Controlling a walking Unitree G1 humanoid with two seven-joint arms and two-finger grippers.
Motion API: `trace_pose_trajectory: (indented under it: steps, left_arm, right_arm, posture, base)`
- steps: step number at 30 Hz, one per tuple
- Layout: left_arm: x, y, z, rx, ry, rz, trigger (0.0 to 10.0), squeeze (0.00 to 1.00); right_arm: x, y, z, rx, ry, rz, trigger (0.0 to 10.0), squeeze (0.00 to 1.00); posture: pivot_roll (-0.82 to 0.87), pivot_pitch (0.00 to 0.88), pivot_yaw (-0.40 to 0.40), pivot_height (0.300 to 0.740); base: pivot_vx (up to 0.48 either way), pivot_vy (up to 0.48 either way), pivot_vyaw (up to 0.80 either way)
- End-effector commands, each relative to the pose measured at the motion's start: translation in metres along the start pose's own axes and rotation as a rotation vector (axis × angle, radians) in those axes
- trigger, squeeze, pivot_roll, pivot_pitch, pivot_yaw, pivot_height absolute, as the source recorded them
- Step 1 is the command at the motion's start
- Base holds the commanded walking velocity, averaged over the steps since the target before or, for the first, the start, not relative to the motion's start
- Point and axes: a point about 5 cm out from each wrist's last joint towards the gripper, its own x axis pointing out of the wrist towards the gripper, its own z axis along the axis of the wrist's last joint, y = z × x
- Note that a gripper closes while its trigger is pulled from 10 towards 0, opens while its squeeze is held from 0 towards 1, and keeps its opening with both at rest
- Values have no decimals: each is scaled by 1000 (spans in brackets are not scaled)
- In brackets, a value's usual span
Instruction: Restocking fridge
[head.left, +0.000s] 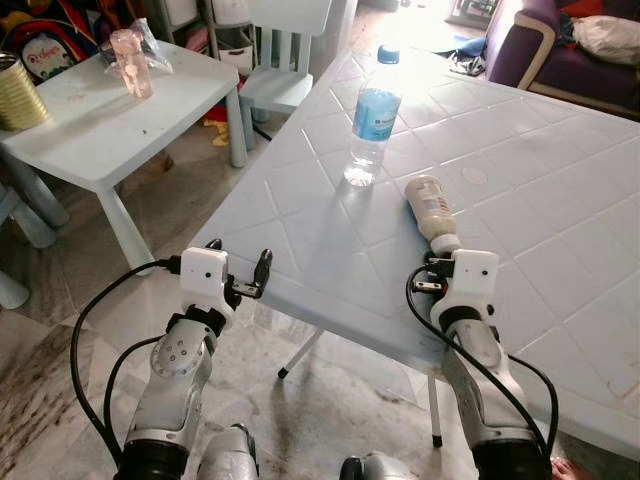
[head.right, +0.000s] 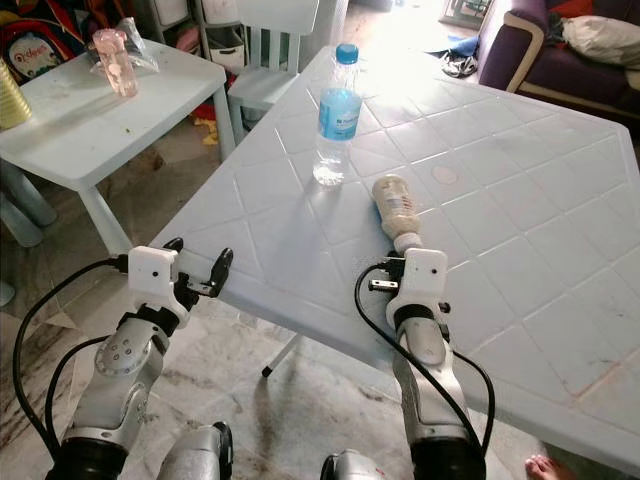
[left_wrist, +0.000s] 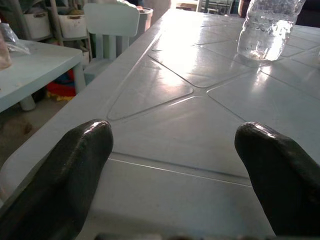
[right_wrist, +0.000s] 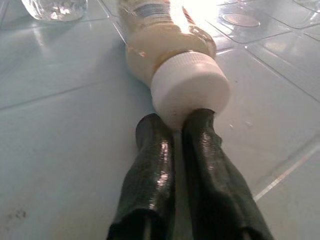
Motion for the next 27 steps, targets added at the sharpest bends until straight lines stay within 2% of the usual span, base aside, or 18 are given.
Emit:
trace_pose_trajectory:
  steps: [1,6,10,18,19,20,21,22,27]
  left_arm:
    - [0,-2,-4,3,20,-6,10000,0]
    - [1,-2,-5,4,22,-7,10000,0]
    - [1,-3,-5,5,21,-9,10000,0]
    - [4,-7,-6,6,26,-30,10000,0]
    - [5,-6,-6,6,26,-29,10000,0]
    - [5,-6,-5,7,26,-29,10000,0]
    - [5,-6,-5,7,26,-29,10000,0]
    - [5,-6,-6,8,25,-30,10000,0]
    - [4,-5,-6,13,27,-30,10000,0]
  right_arm:
    - [-3,-10,-4,-4,29,-30,0,0]
    - [-11,-19,-6,-19,31,-44,0,0]
    - [-25,-34,-9,-38,42,-76,0,0]
    - [-35,-31,-8,-72,21,-48,0,0]
    - [-35,-28,-5,-88,-4,-35,706,0]
    - [-35,-27,-2,-108,-28,-21,5608,47]
    - [-35,-27,-2,-108,-28,-21,5608,47]
    - [-35,-26,1,-128,-48,-21,10000,1000]
    - [-30,-20,10,-108,-108,-17,10000,1000]
  posture:
    - [70,69,-60,740]
    - [66,64,-60,740]
    - [52,67,-55,740]
    - [39,67,-45,740]
    - [39,67,-44,740]
    - [39,67,-44,740]
    - [39,67,-44,740]
    - [42,66,-44,740]
    - [42,66,-44,740]
  base:
    - [0,0,0]
    - [0,0,0]
    - [0,0,0]
    - [0,0,0]
    - [0,0,0]
    - [0,0,0]
    - [0,0,0]
    - [0,0,0]
    - [0,0,0]
